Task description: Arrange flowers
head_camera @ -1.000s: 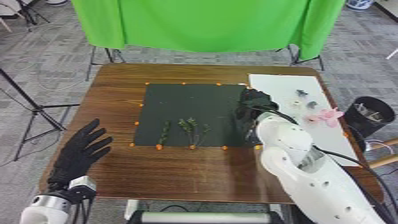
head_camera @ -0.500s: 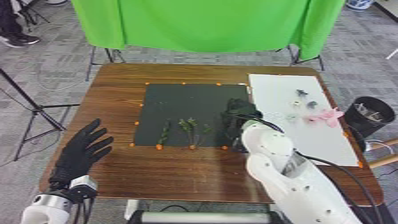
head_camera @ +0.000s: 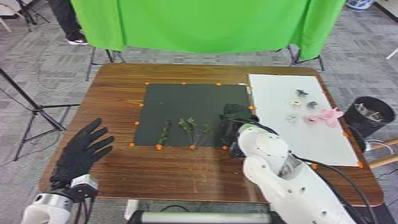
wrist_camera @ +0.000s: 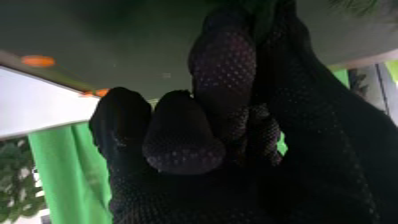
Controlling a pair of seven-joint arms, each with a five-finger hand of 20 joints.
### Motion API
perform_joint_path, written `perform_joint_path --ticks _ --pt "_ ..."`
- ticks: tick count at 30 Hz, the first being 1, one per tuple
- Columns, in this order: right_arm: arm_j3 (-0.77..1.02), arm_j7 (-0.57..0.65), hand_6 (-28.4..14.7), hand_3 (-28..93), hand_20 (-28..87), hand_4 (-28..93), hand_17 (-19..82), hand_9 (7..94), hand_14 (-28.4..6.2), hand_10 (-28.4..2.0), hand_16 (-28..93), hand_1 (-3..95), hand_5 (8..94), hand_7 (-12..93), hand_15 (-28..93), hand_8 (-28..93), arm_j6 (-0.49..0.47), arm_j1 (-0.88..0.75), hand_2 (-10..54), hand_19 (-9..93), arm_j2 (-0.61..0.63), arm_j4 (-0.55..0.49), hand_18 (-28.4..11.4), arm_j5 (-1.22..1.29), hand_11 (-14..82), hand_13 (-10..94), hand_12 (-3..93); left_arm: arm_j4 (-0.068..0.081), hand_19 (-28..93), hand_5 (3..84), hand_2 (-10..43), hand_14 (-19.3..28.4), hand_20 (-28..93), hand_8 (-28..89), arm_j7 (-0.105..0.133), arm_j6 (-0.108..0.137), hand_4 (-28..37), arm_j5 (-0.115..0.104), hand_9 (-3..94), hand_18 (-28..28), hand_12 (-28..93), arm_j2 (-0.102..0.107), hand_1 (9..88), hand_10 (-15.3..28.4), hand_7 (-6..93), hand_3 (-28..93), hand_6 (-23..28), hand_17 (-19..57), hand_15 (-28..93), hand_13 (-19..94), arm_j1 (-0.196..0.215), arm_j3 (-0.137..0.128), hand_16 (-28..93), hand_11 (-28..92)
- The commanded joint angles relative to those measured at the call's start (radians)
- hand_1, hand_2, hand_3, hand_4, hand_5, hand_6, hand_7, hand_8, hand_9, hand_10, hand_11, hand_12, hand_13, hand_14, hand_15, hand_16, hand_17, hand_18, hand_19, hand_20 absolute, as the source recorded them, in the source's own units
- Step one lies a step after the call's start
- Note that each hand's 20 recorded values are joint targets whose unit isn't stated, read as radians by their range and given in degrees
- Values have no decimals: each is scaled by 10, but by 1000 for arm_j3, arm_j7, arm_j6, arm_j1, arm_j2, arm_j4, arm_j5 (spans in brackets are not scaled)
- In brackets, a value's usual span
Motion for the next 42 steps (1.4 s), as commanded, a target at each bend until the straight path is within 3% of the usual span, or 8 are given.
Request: perform_joint_path --ticks 1,9,17,30,34,38,42 --pt "-5 11 14 825 674 -170 531 921 -36 -64 314 395 772 427 779 171 -25 -14 -66 932 -12 8 -196 9 429 838 320 2 426 254 -45 163 100 -110 -7 -11 -241 5 239 224 166 -4 260 118 215 699 24 -91 310 220 5 0 6 189" --pt "-11 25 9 816 672 -180 521 912 -38 -68 315 385 762 418 774 161 -29 -11 -65 932 12 13 -197 17 418 827 318 12 426 254 -45 163 100 -111 -15 -26 -239 12 239 224 166 -2 262 117 216 699 23 -91 311 220 -6 3 6 188" --pt "-10 31 0 798 664 -223 506 896 -43 -75 316 360 746 400 775 148 -36 -21 -60 932 21 7 -202 9 411 814 313 12 426 253 -45 162 100 -111 -31 -35 -238 18 239 224 166 -10 263 118 216 698 23 -91 311 221 -5 -6 5 188" --pt "11 24 -9 796 649 -238 480 863 -51 -88 313 309 723 378 778 107 -53 -16 -50 932 21 -5 -202 -3 412 786 308 3 428 252 -44 163 100 -111 -23 -22 -239 13 240 224 166 -16 263 118 217 698 22 -92 311 221 13 -7 6 189" --pt "11 25 -9 801 649 -240 479 862 -51 -89 308 293 722 387 780 59 -58 -6 -48 932 34 -12 -202 4 413 786 305 4 427 253 -44 164 100 -111 -20 -19 -238 11 241 225 166 -13 263 118 217 699 23 -92 311 220 12 -5 5 189" --pt "15 24 -8 803 649 -225 477 860 -52 -89 308 270 726 410 780 -104 -65 0 -49 932 39 -17 -201 -4 413 785 308 3 428 253 -43 163 100 -111 -19 -18 -238 11 241 224 166 -15 263 118 216 698 23 -92 311 221 12 -6 5 190" --pt "19 18 -7 793 649 -227 477 859 -52 -90 309 262 725 412 780 -118 -73 3 -53 932 46 -21 -201 -12 413 784 308 2 427 253 -42 163 100 -111 -17 -16 -239 10 241 224 166 -14 263 118 217 698 23 -91 311 220 13 -5 5 189"
